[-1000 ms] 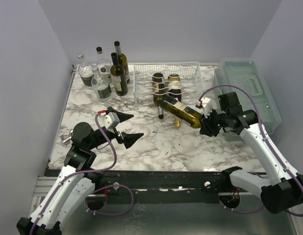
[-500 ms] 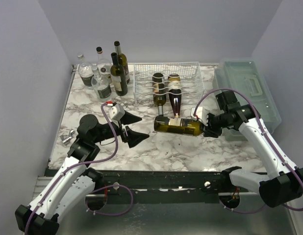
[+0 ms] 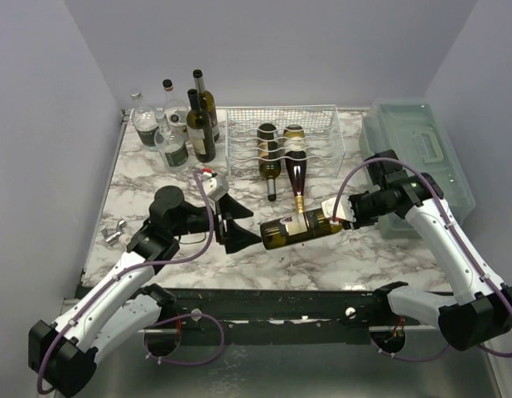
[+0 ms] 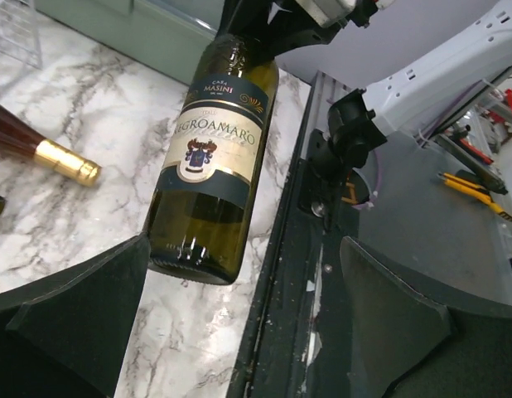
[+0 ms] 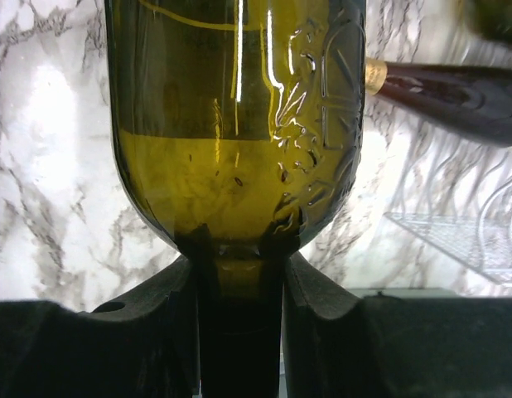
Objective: Take the wine bottle off the wine rack
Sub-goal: Pick up the wine bottle from the wine rack.
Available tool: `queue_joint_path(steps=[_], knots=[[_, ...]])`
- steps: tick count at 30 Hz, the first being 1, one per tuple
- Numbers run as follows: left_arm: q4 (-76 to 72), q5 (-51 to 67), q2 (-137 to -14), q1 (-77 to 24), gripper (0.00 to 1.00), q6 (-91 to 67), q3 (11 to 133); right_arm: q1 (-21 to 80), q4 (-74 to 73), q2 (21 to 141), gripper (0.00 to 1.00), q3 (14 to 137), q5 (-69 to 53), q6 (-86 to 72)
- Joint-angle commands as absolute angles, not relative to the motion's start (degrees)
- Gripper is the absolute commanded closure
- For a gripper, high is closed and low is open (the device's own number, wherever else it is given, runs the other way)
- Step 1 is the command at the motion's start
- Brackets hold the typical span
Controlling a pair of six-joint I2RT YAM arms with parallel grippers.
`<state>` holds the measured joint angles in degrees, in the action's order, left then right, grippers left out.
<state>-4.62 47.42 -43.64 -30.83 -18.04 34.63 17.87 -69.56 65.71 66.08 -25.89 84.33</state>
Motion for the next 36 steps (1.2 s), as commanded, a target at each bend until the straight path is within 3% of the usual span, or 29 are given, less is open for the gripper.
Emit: queue_joint_path(steps=[1, 17, 36], knots=[[-5.64, 50.33, -48.93, -33.12, 0.01, -19.97, 38.71, 18.91, -68.95, 65.19, 1.0, 69.52, -28.84, 93.37], [-8.88, 48.77, -67.39, -40.48, 0.01, -17.61, 45.4, 24.03, -68.66, 65.65, 1.0, 70.45, -24.29, 104.42], [-24.7, 47.11, -84.18, -48.63, 0.01, -29.43, 51.05, 29.08, -68.03, 62.76, 1.0, 72.64, -21.59, 109.34]])
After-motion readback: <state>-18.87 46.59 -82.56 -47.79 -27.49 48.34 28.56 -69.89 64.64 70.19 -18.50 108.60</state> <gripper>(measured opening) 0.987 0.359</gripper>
